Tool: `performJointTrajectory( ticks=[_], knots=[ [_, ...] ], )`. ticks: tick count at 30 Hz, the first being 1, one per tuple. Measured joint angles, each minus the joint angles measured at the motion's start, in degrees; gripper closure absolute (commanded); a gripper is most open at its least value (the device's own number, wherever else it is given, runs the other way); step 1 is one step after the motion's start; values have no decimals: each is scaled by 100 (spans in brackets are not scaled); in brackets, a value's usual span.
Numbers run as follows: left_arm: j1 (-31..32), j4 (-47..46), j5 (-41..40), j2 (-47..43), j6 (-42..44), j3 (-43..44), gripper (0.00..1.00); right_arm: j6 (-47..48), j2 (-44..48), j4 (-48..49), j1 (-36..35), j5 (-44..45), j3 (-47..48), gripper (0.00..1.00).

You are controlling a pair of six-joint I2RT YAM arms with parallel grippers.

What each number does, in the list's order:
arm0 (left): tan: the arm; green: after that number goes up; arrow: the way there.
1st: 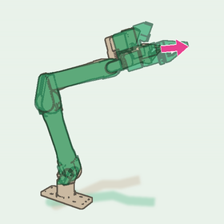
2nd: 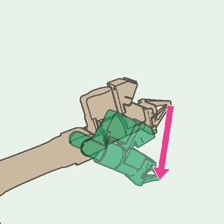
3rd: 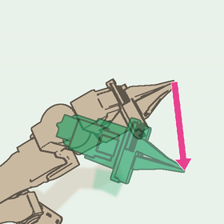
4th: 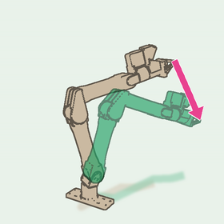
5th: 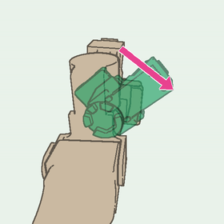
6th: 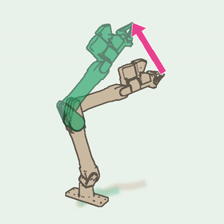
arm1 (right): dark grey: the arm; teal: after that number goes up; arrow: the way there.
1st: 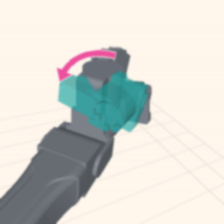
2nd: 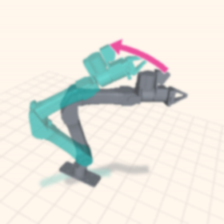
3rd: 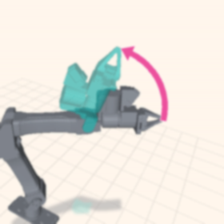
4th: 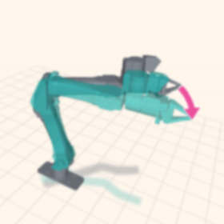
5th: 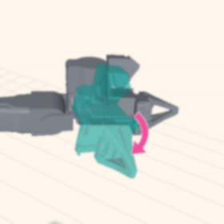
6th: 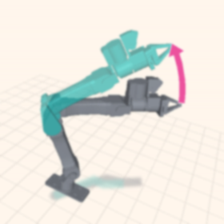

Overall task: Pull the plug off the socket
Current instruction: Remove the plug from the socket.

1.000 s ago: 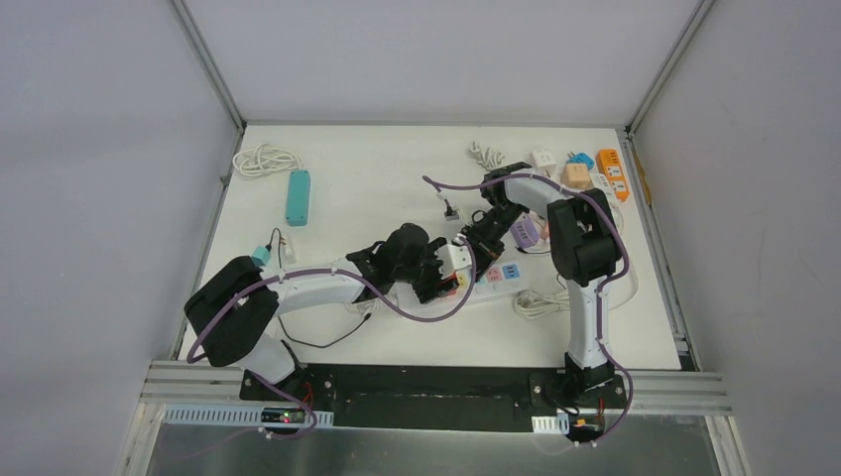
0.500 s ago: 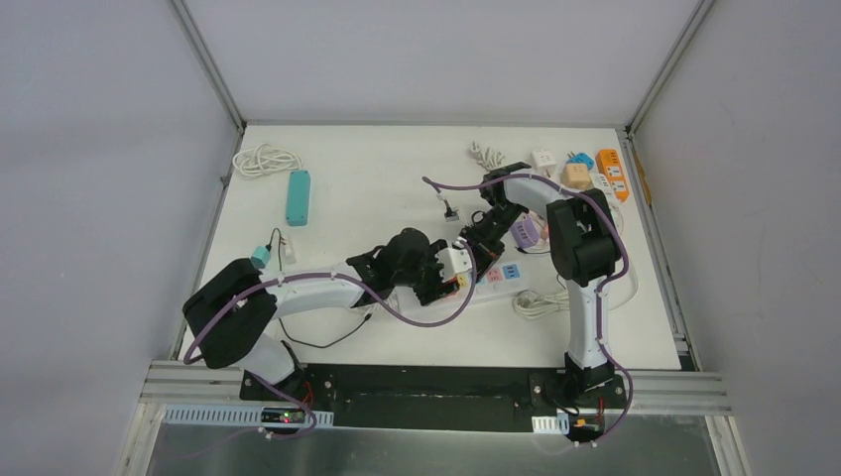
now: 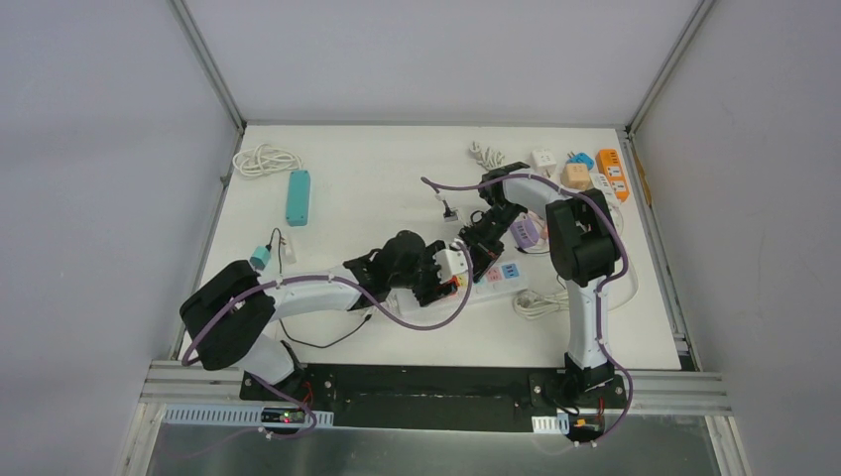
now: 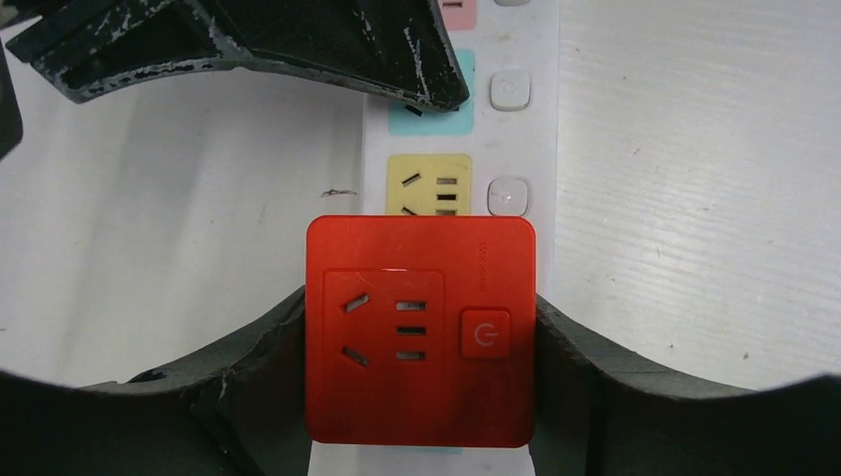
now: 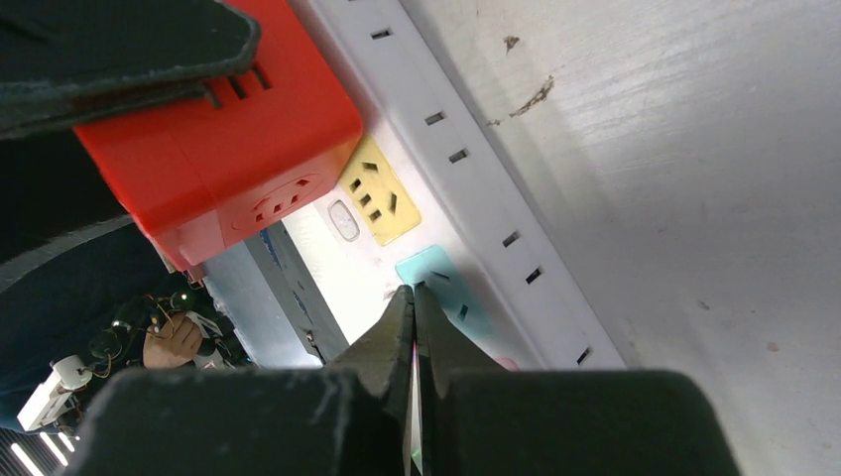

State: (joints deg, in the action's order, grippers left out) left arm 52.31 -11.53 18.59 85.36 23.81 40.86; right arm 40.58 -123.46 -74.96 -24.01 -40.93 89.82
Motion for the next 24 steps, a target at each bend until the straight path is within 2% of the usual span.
performJointTrajectory(
  ticks=[4, 12, 19, 24],
  knots=[
    [212, 221, -525, -24, 240, 111, 100, -2, 0, -9, 0, 15, 0, 100],
    [-348, 308, 157, 83, -319, 203, 100, -7, 0, -9, -4, 22, 7, 100],
    [208, 544, -678, 52, 181, 304, 100, -9, -4, -11, -4, 28, 7, 100],
    [-4, 599, -455, 50, -37, 326, 100, -17, -4, -11, -9, 35, 9, 100]
  ],
)
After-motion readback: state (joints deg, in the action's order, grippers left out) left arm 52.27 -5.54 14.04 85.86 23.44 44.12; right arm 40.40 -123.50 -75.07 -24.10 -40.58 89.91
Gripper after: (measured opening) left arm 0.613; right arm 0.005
